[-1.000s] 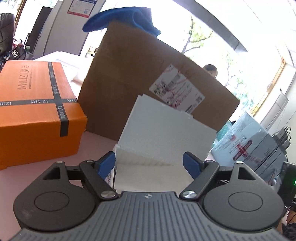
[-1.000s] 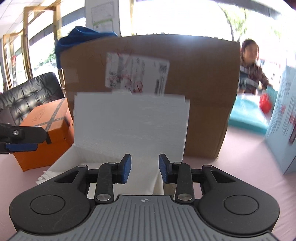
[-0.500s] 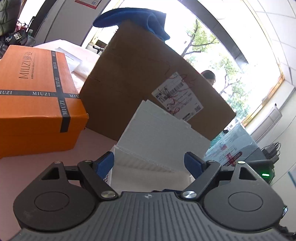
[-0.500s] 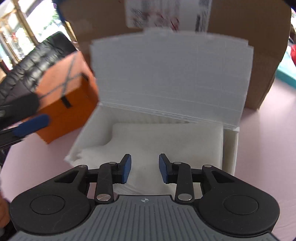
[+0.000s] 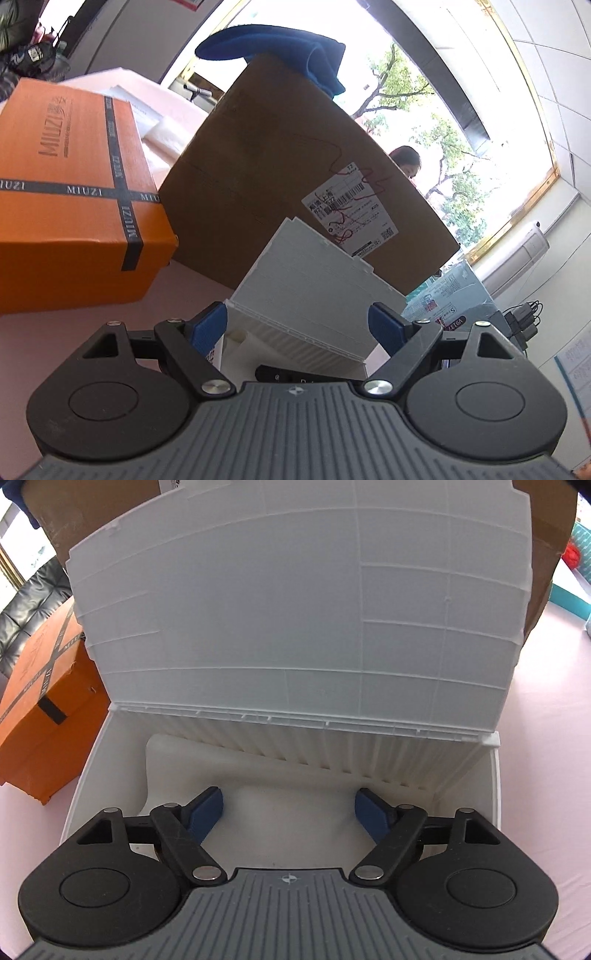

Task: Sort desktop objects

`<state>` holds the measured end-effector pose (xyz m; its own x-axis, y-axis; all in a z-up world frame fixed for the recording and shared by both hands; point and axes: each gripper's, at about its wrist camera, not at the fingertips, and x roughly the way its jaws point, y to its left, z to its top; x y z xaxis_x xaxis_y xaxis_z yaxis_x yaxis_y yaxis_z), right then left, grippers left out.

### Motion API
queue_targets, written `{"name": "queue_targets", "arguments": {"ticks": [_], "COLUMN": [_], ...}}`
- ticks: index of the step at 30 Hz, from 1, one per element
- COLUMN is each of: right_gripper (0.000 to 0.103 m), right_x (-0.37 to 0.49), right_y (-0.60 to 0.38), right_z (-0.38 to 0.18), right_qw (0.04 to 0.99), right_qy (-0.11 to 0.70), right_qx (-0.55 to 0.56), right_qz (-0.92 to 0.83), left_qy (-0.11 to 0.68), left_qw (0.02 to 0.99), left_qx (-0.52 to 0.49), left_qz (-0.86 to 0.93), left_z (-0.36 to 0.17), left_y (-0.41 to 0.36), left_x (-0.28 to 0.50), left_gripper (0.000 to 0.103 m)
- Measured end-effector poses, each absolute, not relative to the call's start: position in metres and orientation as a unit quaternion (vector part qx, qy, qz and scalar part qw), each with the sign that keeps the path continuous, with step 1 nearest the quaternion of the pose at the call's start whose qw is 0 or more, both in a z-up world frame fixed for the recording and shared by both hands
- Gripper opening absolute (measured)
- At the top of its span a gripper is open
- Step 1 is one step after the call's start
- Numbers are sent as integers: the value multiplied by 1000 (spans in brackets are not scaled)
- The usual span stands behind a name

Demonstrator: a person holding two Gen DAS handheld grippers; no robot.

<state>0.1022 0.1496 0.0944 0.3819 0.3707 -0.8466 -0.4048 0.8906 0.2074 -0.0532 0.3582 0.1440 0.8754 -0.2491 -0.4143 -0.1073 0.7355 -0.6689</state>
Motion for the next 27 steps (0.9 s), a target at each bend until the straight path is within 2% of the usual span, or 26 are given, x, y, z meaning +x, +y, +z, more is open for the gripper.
{"name": "queue_targets", "arguments": {"ticks": [3, 6, 8, 12, 17, 18, 21, 23, 24, 27], "right_gripper": [76, 44, 43, 43, 44, 54, 56, 61, 67, 68], "right_x": [94, 85, 81, 87, 104, 108, 112, 113, 113, 109], "right_y": [148, 142, 138, 144, 151, 153, 159, 159, 158, 157], "right_z": [114, 138, 147, 137, 122, 118, 111, 108, 107, 116], "right_qw": [842, 837, 822, 752, 729, 726, 726, 730, 732, 746], "right_qy": [481, 480, 494, 578, 609, 614, 616, 615, 613, 595], "right_qx": [-25, -22, -14, -24, -53, -61, -81, -83, -77, -75], "right_qz": [244, 262, 282, 318, 309, 306, 294, 287, 287, 290], "left_qy": [248, 246, 245, 246, 246, 247, 248, 251, 252, 263], "left_qw": [892, 893, 894, 893, 892, 891, 892, 893, 894, 894], "left_qx": [-375, -376, -373, -374, -377, -379, -375, -370, -368, -359], "left_qz": [-38, -34, -35, -42, -42, -43, -44, -45, -45, -43], "left_z": [142, 142, 142, 142, 143, 143, 143, 142, 142, 139], "left_y": [362, 364, 364, 363, 364, 365, 364, 362, 362, 360], "left_x": [-53, -53, -53, -54, -54, -54, -54, -52, -51, -46], "left_gripper": [82, 82, 82, 82, 82, 82, 82, 82, 82, 82]}}
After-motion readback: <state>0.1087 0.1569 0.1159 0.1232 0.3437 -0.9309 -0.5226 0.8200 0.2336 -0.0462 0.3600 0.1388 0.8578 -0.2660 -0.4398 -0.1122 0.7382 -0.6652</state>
